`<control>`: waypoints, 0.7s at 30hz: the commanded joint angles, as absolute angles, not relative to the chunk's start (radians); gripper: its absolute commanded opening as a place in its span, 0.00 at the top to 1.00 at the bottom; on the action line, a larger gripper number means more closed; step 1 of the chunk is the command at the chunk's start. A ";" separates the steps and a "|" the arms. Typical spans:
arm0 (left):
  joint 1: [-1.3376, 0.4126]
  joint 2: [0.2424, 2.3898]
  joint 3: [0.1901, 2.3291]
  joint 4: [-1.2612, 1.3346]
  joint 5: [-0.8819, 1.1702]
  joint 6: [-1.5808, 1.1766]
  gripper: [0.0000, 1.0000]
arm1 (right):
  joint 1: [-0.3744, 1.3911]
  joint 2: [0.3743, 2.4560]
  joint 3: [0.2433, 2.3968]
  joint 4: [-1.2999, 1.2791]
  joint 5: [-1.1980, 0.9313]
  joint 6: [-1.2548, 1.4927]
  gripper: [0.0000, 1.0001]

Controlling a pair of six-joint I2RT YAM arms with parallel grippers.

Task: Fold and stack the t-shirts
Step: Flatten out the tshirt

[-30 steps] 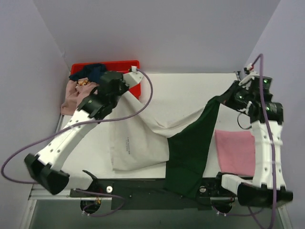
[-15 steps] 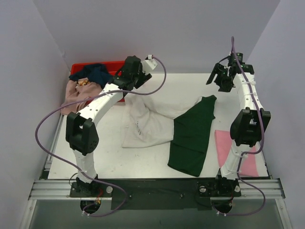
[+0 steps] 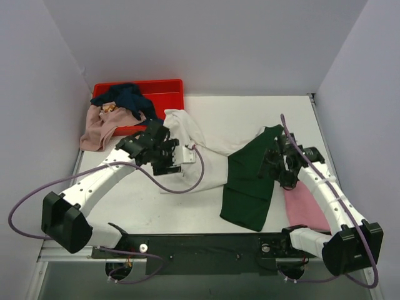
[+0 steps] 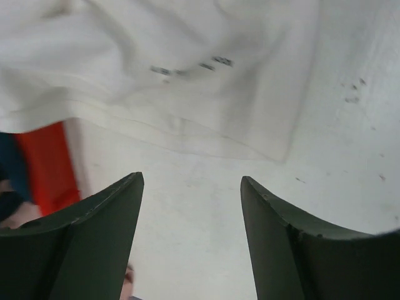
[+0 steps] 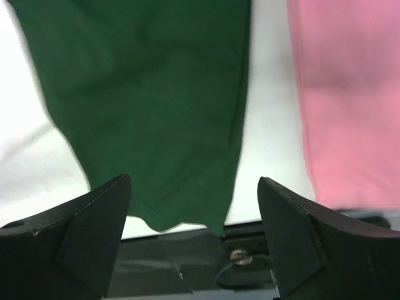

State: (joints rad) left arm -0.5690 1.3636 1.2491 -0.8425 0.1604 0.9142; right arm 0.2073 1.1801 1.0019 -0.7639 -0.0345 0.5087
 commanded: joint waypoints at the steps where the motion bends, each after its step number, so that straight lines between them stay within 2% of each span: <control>1: -0.580 1.368 1.070 -0.787 0.143 0.951 0.26 | 0.303 1.079 0.812 -0.805 0.009 0.725 0.24; 7: -0.561 1.414 1.046 -0.687 0.101 0.620 0.30 | 0.480 1.086 0.588 -0.700 0.009 0.934 0.24; 11: -0.572 1.396 0.986 -0.669 0.137 0.627 0.30 | 0.520 1.138 0.453 -0.542 -0.066 1.026 0.25; 14: -0.578 1.388 0.950 -0.680 0.144 0.687 0.29 | 0.520 1.198 0.400 -0.453 -0.092 1.026 0.32; 15: -0.578 1.384 0.943 -0.690 0.153 0.733 0.29 | 0.520 1.224 0.396 -0.425 -0.094 1.023 0.42; 16: -0.584 1.381 0.931 -0.693 0.155 0.756 0.27 | 0.517 1.236 0.393 -0.414 -0.109 1.011 0.61; 17: -0.587 1.373 0.922 -0.690 0.149 0.793 0.26 | 0.518 1.247 0.399 -0.408 -0.117 1.003 0.69; 18: -0.595 1.376 0.905 -0.684 0.146 0.811 0.24 | 0.515 1.247 0.405 -0.413 -0.120 0.991 0.92; 19: -0.600 1.376 0.897 -0.684 0.143 0.851 0.22 | 0.514 1.223 0.422 -0.438 -0.115 0.983 1.00; 21: -0.618 1.379 0.873 -0.670 0.146 0.900 0.18 | 0.508 1.162 0.475 -0.516 -0.088 0.957 1.00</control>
State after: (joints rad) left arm -0.5900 1.4117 0.9009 -0.7055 0.1173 0.7715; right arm 0.5114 1.1831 0.4877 -0.5747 -0.1333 0.9634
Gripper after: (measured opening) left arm 0.792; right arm 0.031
